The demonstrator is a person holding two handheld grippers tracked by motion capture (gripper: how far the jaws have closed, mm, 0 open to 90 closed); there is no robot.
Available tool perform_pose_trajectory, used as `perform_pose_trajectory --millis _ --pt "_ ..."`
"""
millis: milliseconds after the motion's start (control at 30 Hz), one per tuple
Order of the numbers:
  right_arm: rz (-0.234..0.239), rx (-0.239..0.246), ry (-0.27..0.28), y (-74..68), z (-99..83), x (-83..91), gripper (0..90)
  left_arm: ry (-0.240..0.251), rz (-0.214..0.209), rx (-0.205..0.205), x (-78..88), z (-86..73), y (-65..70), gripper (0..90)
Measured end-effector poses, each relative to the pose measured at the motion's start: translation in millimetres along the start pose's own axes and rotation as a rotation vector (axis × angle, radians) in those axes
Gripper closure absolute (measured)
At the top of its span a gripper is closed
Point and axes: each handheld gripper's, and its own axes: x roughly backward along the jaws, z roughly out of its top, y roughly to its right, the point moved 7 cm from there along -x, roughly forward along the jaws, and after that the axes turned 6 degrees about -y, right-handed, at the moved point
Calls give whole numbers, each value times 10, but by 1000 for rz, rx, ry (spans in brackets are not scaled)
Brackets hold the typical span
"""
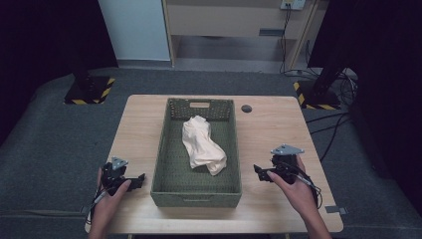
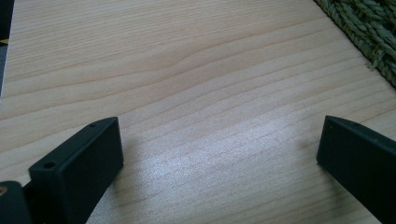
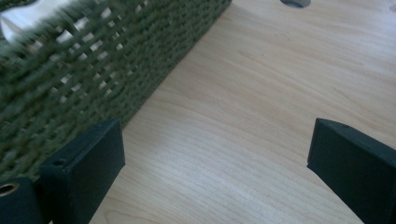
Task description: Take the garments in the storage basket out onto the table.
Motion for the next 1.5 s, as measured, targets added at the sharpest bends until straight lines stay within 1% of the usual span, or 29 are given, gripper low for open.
perform_pose_trajectory --millis 200,367,633,833,933,1033,1367,1500 --pt "5 12 17 -44 161 106 40 0 0 0 0 0 0 0" --pt "9 32 25 -98 300 178 38 0 0 0 0 0 0 0" --pt "13 55 36 -179 489 243 38 0 0 0 0 0 0 0" --pt "28 72 45 -277 653 249 37 0 0 0 0 0 0 0" --pt "32 79 43 -315 740 216 37 0 0 -1 0 0 0 0" --pt "46 81 46 -357 819 194 37 0 0 0 0 0 0 0" --pt "51 108 42 -474 1018 141 39 0 0 -1 0 0 0 0" --pt "67 112 46 -535 1094 124 39 0 0 0 0 0 0 0"
